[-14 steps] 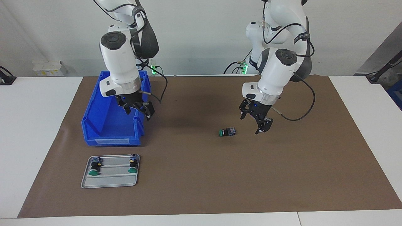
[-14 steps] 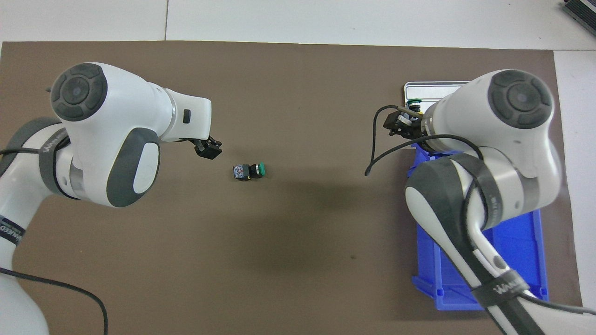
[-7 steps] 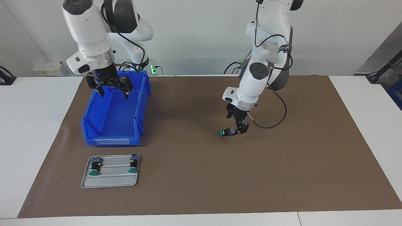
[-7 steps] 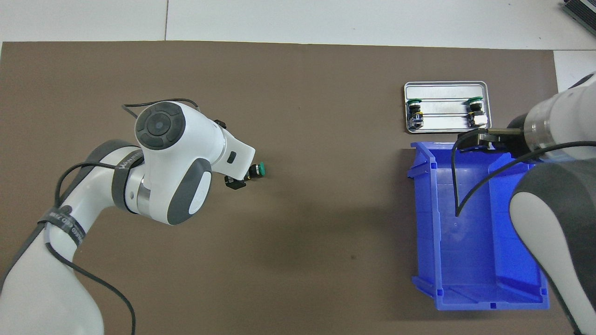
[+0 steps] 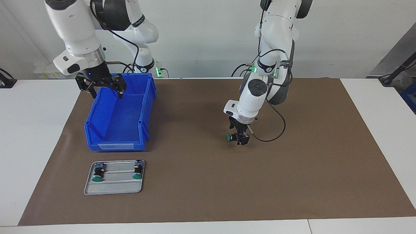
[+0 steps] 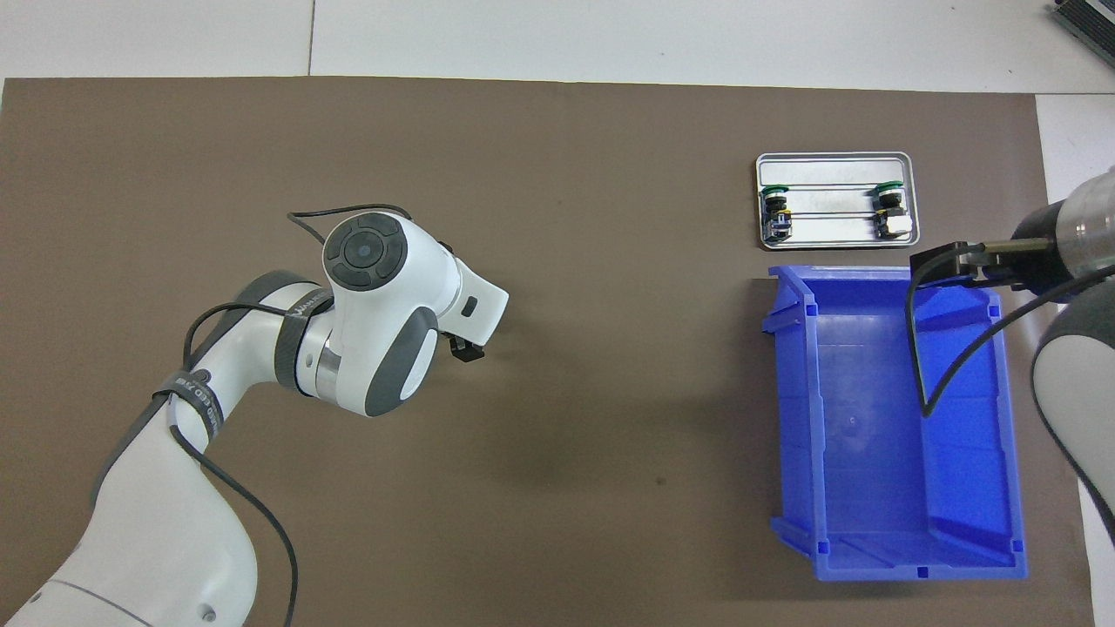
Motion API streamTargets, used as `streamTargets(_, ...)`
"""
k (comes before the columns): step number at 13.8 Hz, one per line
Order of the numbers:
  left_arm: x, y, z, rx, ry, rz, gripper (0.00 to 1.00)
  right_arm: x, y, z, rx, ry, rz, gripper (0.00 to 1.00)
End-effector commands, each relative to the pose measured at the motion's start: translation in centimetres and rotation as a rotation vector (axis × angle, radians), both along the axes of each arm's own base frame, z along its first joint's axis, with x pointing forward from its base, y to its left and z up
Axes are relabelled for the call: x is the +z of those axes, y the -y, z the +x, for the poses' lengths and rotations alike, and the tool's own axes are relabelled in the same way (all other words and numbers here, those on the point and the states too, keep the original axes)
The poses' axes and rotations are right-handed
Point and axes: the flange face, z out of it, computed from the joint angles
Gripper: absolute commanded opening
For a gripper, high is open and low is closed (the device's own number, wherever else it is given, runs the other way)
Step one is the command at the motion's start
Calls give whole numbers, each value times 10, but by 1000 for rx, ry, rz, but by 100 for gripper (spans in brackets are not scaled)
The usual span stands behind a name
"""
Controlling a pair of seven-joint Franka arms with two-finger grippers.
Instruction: Place and press button with both arms
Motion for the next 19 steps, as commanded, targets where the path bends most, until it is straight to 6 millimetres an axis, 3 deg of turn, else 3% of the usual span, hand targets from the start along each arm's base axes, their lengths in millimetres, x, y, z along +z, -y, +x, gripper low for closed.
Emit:
streamTargets(1, -4, 2, -4, -3, 16, 14, 99, 1, -4, 0, 24, -11, 20, 100)
streamTargets(7, -31, 6, -22, -9, 57, -2, 98, 2, -7, -1, 23, -12, 20, 100)
streamTargets(11, -45, 12, -30, -23, 51, 3, 93, 6, -7, 0, 22, 0, 13, 100)
streamTargets(16, -44, 21, -34, -35, 70, -7, 87, 13, -7, -3, 2, 9, 14, 100)
streamTargets(19, -43, 20, -33, -33, 74, -9, 72, 21, -1, -9, -7, 7, 20, 100)
